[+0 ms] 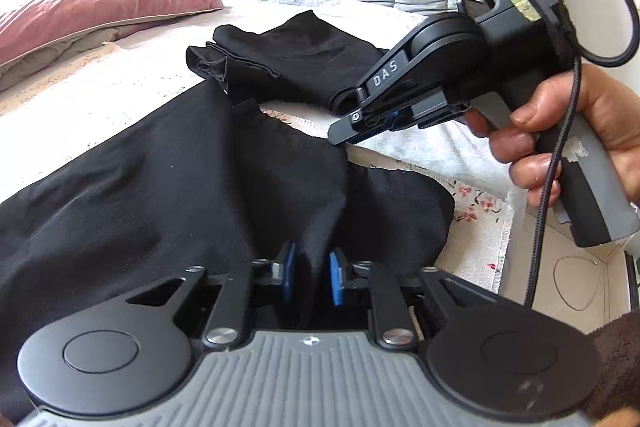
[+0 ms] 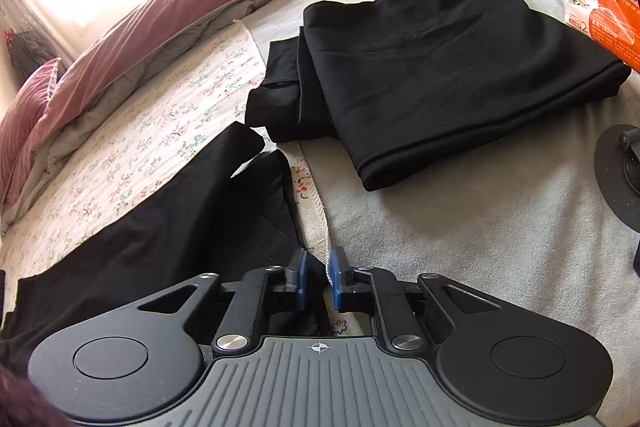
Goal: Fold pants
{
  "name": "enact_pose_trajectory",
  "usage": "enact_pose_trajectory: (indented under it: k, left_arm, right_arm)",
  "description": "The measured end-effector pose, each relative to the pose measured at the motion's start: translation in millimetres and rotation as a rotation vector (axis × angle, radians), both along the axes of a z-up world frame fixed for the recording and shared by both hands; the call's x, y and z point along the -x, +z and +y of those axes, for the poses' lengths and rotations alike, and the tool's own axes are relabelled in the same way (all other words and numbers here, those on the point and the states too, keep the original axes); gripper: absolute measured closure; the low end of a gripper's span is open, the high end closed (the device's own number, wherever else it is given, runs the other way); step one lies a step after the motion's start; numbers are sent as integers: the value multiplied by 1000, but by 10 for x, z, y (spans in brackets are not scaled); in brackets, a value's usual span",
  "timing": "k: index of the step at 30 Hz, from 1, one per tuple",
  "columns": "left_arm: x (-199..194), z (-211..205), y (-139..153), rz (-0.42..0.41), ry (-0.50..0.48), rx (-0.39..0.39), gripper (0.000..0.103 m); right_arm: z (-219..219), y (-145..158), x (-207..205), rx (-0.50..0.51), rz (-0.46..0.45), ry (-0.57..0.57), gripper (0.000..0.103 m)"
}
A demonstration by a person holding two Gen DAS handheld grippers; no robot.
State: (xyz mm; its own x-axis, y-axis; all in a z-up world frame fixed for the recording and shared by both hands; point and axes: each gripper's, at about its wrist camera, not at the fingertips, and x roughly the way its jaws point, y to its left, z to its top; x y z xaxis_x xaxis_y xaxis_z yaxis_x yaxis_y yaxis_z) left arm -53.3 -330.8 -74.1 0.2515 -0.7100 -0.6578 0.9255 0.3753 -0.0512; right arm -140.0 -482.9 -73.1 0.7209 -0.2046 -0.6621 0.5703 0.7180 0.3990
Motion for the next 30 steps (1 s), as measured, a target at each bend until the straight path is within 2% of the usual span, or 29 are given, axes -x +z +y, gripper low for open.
enact_pose_trajectory:
  k: [1, 8, 12, 13, 15, 17, 18, 19, 21, 23, 25, 28, 30]
  left_arm:
    - [-2, 5, 11, -2, 1, 4, 91]
    - [90, 150, 179, 5, -65, 77, 93]
    - [210, 211, 192, 9, -132, 63, 93]
    - [238, 219, 176, 8, -155, 48, 93]
    - [302, 246, 133, -1, -209, 11, 93]
    - [368, 289, 93, -12, -260, -30, 92]
    - [389, 317, 83, -19, -273, -32, 92]
    - [402, 344, 85, -21, -278, -29, 89]
    - [390, 422, 113, -17, -261, -2, 81]
    - [337, 501, 156, -13, -221, 23, 58]
    - [253, 578, 204, -31, -163, 42, 44]
    - [39, 707, 274, -72, -53, 40, 38]
    - [-128, 795, 295, -107, 18, 20, 37]
  right_arm:
    - [22, 41, 26, 14, -8, 4, 102]
    - [312, 448, 293, 170, 7, 12, 103]
    - [383, 538, 437, 203, 28, -9, 102]
    - [380, 524, 440, 197, 37, -3, 94]
    - [359, 457, 400, 182, 62, 7, 91]
    - [356, 397, 340, 183, 82, 21, 75]
    - [354, 370, 303, 187, 81, 33, 60]
    - [349, 359, 276, 191, 78, 43, 47]
    - [341, 332, 221, 194, 70, 57, 46]
    - [310, 279, 139, 180, 87, 66, 46]
    - [303, 218, 56, 167, 112, 78, 46]
    - [365, 178, -57, 196, 115, 107, 47]
    - [407, 205, -120, 235, 76, 125, 49]
